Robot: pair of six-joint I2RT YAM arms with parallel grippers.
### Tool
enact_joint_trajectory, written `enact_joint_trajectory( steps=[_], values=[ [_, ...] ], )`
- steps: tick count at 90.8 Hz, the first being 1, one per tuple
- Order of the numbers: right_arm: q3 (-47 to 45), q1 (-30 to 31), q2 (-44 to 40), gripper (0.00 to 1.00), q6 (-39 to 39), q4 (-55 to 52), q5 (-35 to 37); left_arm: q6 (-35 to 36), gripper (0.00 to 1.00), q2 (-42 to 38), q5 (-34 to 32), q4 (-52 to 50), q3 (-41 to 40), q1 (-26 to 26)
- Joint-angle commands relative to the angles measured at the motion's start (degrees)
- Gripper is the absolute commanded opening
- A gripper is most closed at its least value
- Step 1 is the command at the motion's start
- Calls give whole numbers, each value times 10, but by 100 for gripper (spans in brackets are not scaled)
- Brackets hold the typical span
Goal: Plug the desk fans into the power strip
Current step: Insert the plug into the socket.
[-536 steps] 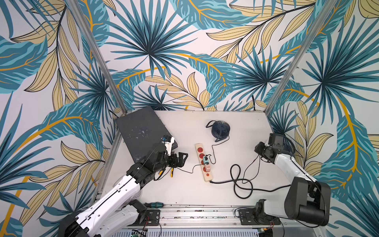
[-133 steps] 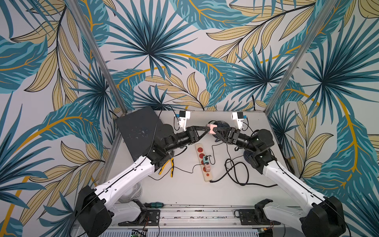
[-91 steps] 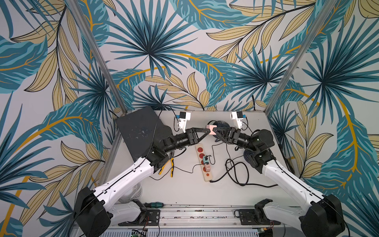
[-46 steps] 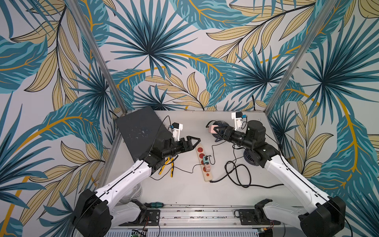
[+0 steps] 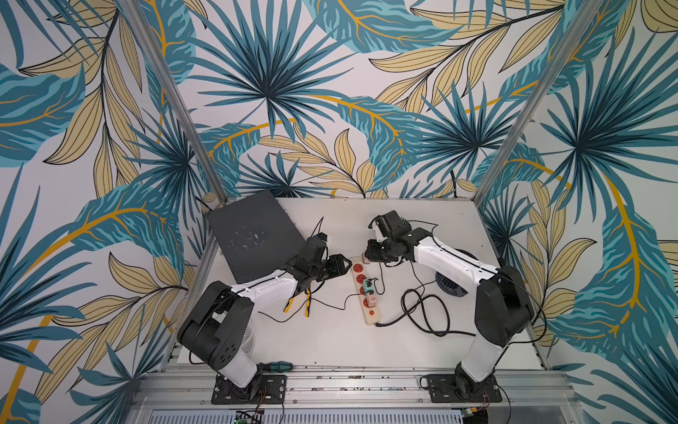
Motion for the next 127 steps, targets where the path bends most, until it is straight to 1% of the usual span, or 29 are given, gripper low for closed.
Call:
enact_joint_trajectory(
  steps=[1, 15, 26, 38, 48, 82, 98, 127],
  values=[
    [33, 9, 19, 0, -18, -29, 17, 11, 56, 30, 7, 42, 26, 6],
    [60, 19, 50, 0, -17, -49, 17, 13, 53, 72, 25, 53, 46, 7],
    [58, 24, 55, 0, -15, -59, 26, 21, 52, 92, 23, 52, 58, 8],
    [66, 26, 66, 0, -17, -73, 22, 24, 48, 113, 28, 51, 73, 8],
    [76, 29, 72, 0, -19, -85, 19, 28, 47, 126, 23, 49, 82, 8],
    [82, 33, 91, 0, -28, -79, 45, 26, 44, 155, 5, 50, 89, 9],
    [84, 36, 93, 0, -33, -103, 62, 21, 43, 173, 12, 61, 94, 11],
    [87, 46, 120, 0, -35, -130, 69, 24, 40, 184, 13, 57, 98, 13]
  ],
)
